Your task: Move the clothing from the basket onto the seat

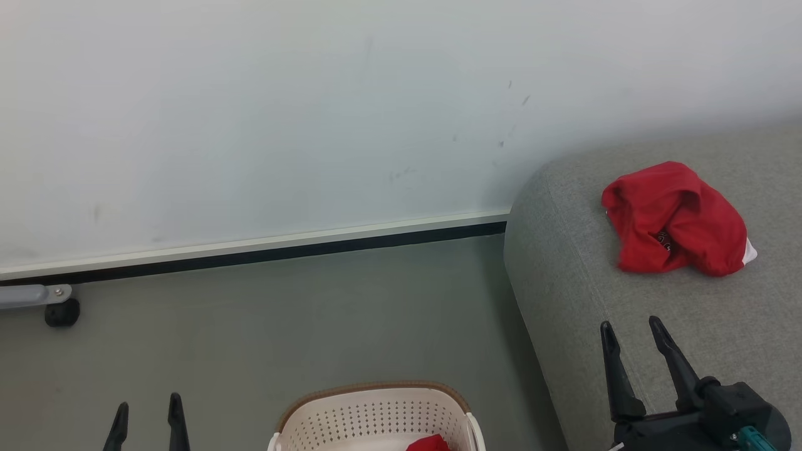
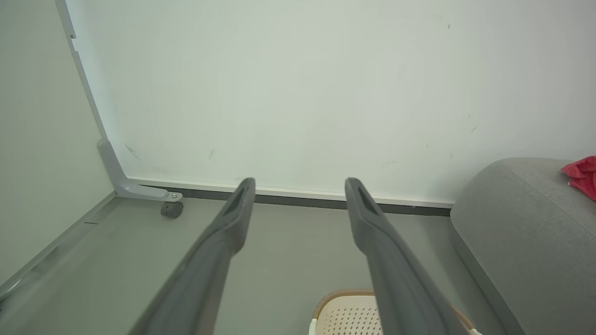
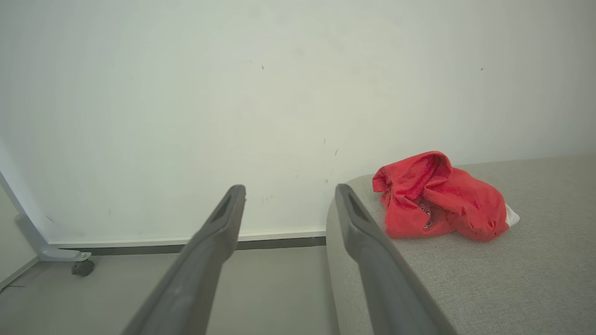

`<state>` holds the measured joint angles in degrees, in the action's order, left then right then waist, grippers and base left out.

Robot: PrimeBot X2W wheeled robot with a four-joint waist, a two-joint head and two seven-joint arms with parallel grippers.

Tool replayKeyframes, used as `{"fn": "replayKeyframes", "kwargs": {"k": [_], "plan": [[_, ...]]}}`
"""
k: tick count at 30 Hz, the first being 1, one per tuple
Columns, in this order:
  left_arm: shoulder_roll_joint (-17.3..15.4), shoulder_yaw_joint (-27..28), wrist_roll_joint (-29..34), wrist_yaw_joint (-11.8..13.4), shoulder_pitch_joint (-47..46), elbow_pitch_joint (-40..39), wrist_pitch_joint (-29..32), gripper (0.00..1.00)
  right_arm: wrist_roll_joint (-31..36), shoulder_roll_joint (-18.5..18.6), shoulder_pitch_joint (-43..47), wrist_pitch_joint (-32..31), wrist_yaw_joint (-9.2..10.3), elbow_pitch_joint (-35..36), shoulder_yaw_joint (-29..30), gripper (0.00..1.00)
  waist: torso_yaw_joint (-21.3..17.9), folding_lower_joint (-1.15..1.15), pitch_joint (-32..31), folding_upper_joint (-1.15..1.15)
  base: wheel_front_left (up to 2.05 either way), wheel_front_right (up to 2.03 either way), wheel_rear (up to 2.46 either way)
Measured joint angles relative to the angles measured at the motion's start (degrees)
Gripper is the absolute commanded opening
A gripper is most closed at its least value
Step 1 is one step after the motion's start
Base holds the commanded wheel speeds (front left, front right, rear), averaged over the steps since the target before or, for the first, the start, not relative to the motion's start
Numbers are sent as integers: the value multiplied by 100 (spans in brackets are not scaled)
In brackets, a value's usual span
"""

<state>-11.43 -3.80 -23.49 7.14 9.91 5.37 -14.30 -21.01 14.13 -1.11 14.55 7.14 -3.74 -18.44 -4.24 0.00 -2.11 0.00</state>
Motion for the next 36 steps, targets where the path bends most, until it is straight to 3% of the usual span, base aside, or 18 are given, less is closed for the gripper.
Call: {"fn": "replayKeyframes", "kwargs": {"k": [19, 27, 36], "plan": [[53, -134, 264, -21, -83, -198, 0, 100, 255, -18, 142, 0, 0, 416, 543, 100, 37, 0, 370, 0, 0, 0, 0], [233, -903, 594, -272, -912, 188, 222, 100, 298, 163, -342, 15, 0, 566, 914, 100, 25, -1, 908, -1, 0, 0, 0], [582, -1924, 1084, -633, -1836, 1177, 644, 100, 331, 222, -967, 15, 0, 856, 1115, 100, -1, -1, 1597, -1, 0, 0, 0]]}}
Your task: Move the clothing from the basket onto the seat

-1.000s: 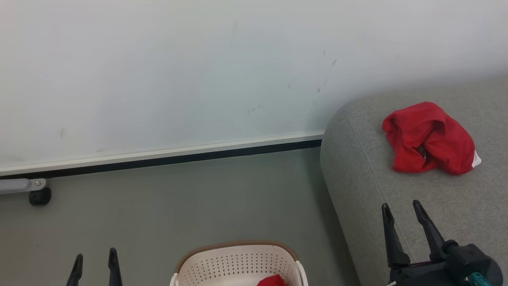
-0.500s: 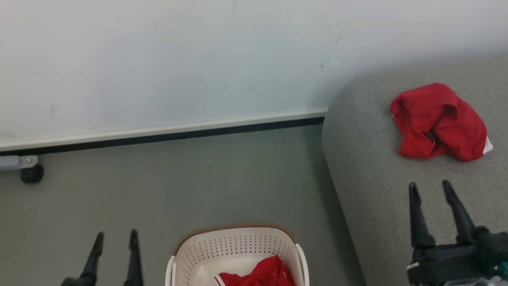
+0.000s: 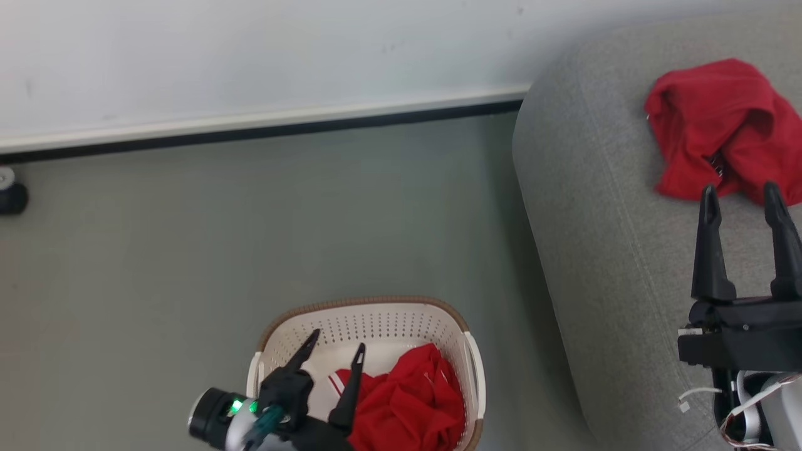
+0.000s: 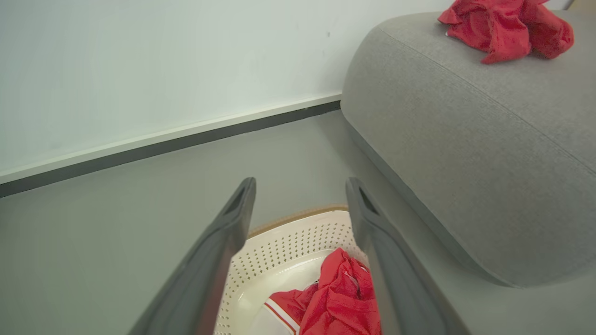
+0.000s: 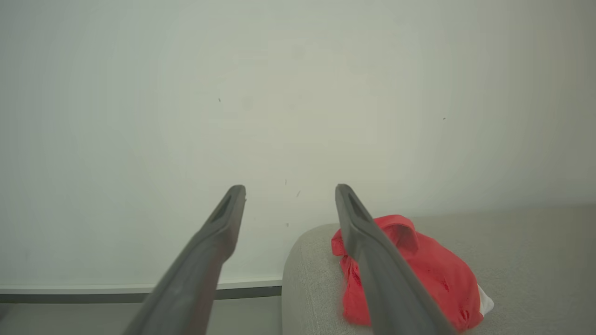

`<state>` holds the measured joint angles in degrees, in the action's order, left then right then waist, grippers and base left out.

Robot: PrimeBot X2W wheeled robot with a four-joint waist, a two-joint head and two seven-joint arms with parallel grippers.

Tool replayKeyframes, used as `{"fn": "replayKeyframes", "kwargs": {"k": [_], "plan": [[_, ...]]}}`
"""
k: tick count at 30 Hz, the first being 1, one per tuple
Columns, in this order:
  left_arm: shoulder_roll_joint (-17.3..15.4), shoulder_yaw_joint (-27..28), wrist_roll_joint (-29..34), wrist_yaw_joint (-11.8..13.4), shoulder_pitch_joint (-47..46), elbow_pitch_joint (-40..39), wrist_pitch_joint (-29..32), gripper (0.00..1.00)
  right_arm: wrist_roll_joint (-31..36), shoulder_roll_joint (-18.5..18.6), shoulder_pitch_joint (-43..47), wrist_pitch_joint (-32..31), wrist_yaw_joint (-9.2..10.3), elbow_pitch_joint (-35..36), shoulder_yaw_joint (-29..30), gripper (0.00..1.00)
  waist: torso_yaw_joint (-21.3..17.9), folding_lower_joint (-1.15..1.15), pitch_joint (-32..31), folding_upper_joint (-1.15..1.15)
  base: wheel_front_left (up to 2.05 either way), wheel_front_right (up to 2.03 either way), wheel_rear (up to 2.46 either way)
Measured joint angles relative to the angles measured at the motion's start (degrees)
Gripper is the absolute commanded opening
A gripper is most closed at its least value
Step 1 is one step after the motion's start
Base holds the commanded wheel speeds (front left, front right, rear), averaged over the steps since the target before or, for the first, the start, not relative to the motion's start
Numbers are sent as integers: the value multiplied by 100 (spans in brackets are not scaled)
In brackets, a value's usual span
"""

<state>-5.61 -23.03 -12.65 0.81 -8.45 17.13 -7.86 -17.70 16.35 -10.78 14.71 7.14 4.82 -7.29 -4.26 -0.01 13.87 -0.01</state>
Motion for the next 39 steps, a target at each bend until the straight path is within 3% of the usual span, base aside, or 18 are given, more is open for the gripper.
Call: {"fn": "replayKeyframes", "kwargs": {"k": [8, 18, 28, 39], "plan": [[232, -560, 278, -136, -773, 1066, 346, 100, 20, 47, -479, 1, 0, 314, 37, 100, -83, 0, 630, 0, 0, 0, 0], [256, -735, 320, -133, -1447, 1954, 482, 100, 54, 171, -1062, 2, 0, 792, 274, 100, -274, -1, 1421, -1, 0, 0, 0], [275, -894, 327, -78, -2124, 2542, 524, 100, 54, 293, -1648, 5, 0, 1222, 633, 100, -370, 0, 2231, -1, 0, 0, 0], [287, -1489, -53, 122, -2921, 2562, 519, 100, 118, 390, -2227, -5, 0, 1759, 693, 100, -362, 0, 3122, -1, 0, 0, 0]]}}
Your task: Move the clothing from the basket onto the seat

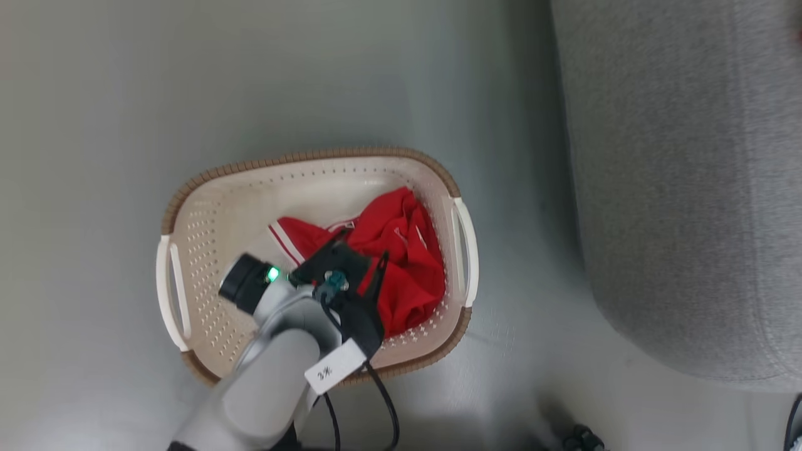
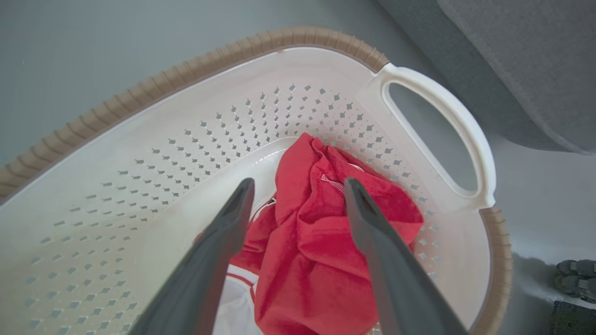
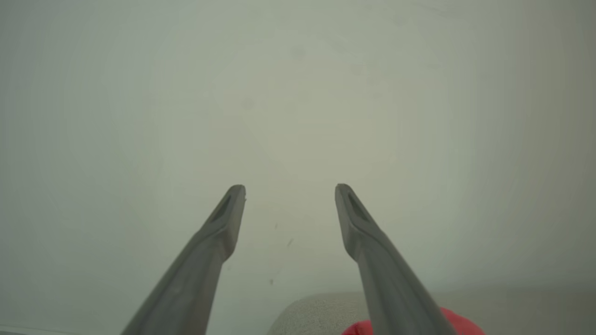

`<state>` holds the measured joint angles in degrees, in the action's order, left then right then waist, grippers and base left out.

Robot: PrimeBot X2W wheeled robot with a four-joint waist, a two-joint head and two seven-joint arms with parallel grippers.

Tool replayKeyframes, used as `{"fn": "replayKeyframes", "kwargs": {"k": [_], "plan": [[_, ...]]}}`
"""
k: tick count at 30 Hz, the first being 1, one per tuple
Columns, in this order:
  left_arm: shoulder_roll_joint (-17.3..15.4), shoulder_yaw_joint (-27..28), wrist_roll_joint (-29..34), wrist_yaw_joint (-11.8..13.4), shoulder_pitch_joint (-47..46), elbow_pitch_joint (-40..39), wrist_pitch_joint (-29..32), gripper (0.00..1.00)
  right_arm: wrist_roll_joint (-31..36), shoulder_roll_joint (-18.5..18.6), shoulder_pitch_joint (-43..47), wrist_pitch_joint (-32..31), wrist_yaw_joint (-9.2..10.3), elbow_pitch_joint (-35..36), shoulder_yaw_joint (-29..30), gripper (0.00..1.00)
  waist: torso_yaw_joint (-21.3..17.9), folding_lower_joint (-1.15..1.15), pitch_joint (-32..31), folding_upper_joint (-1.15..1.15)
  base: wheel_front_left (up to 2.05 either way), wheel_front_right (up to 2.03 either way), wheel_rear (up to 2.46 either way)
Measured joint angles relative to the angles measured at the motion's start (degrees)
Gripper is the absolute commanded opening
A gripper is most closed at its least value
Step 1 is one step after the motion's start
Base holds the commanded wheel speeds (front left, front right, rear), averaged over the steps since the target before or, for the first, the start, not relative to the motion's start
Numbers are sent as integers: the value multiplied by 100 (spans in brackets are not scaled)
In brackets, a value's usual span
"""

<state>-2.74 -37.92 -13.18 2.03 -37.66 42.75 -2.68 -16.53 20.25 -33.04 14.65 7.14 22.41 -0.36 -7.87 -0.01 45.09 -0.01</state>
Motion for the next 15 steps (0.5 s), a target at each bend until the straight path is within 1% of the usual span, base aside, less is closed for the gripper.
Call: {"fn": "replayKeyframes", "kwargs": {"k": [6, 13, 15], "plan": [[0, -168, -73, 29, -505, 141, 40, 100, 96, 19, -308, -40, 0, 256, 11, 100, 4, 0, 485, 0, 0, 0, 0], [1, -411, -133, 54, -775, 433, 65, 100, 154, 24, -550, -38, 0, 220, -14, 100, 14, 0, 962, 0, 0, 0, 0], [-1, -450, -146, 102, -807, 515, 65, 100, 156, 21, -586, -37, 0, 212, -41, 100, 18, 0, 1055, 0, 0, 0, 0]]}}
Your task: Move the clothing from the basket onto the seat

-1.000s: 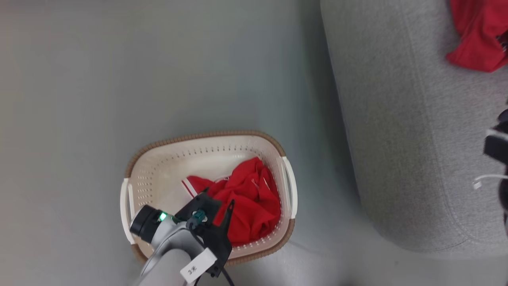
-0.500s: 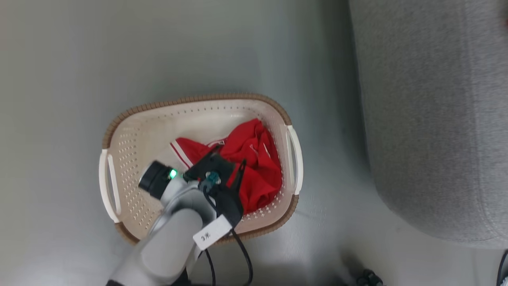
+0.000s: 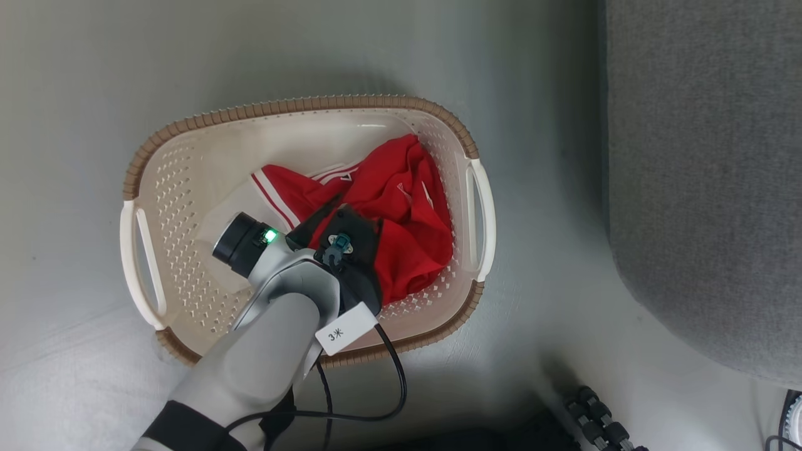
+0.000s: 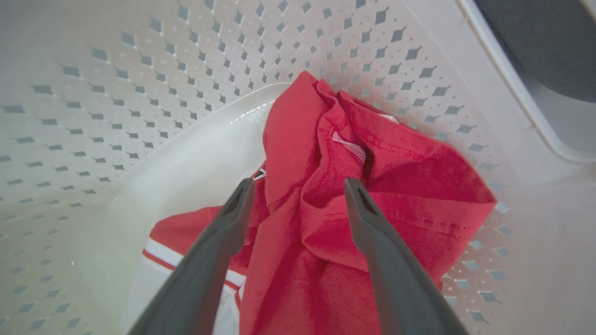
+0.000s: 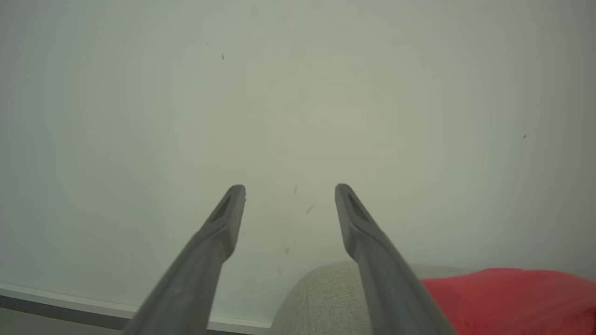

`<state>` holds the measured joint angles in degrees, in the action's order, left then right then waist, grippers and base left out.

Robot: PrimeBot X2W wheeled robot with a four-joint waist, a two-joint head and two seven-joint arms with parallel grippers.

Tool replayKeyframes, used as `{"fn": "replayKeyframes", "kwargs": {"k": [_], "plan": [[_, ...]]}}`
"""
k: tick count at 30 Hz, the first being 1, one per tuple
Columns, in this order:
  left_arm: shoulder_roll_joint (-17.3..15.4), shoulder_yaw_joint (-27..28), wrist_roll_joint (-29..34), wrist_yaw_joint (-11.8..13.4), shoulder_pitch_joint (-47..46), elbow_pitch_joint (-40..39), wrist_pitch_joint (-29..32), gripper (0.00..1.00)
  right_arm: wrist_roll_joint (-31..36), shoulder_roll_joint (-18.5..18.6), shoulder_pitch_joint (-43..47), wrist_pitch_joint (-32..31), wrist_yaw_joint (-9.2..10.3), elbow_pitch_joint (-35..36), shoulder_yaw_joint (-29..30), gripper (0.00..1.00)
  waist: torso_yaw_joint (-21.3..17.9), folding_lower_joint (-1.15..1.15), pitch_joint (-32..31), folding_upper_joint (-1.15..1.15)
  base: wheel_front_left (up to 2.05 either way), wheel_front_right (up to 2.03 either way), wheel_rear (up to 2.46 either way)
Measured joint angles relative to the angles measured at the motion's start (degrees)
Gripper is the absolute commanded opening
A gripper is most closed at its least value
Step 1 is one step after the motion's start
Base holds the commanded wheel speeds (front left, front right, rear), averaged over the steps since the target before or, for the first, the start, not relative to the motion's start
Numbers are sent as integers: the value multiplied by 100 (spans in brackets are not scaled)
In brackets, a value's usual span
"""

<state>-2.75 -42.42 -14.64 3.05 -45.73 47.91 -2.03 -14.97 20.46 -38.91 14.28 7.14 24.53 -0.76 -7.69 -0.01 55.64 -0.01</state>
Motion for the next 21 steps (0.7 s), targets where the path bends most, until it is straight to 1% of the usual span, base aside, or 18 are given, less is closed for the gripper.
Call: {"fn": "replayKeyframes", "kwargs": {"k": [13, 17, 18, 19, 20, 21], "plan": [[1, 2, -54, 152, -404, 715, 149, 100, 105, -9, -182, 1, 0, 120, -135, 100, -82, 1, 294, 1, 0, 0, 0], [1, -31, -243, 176, -463, 768, 152, 100, 138, -12, -189, 2, 0, 122, -180, 100, -129, 1, 355, 1, 0, 0, 0], [3, -63, -260, 183, -463, 776, 180, 95, 146, -14, -189, 2, 0, 118, -193, 100, -140, 1, 364, 1, 0, 0, 0], [3, -93, -282, 183, -463, 779, 192, 95, 147, -15, -190, 3, 0, 101, -199, 100, -149, 1, 369, 1, 0, 0, 0], [2, -114, -305, 183, -462, 778, 191, 62, 148, -18, -192, 18, -1, 63, -208, 100, -156, 1, 369, 1, 0, 0, 0], [2, -147, -323, 183, -462, 775, 190, 36, 148, -24, -192, 19, -1, 20, -219, 100, -160, 1, 362, 1, 0, 0, 0]]}}
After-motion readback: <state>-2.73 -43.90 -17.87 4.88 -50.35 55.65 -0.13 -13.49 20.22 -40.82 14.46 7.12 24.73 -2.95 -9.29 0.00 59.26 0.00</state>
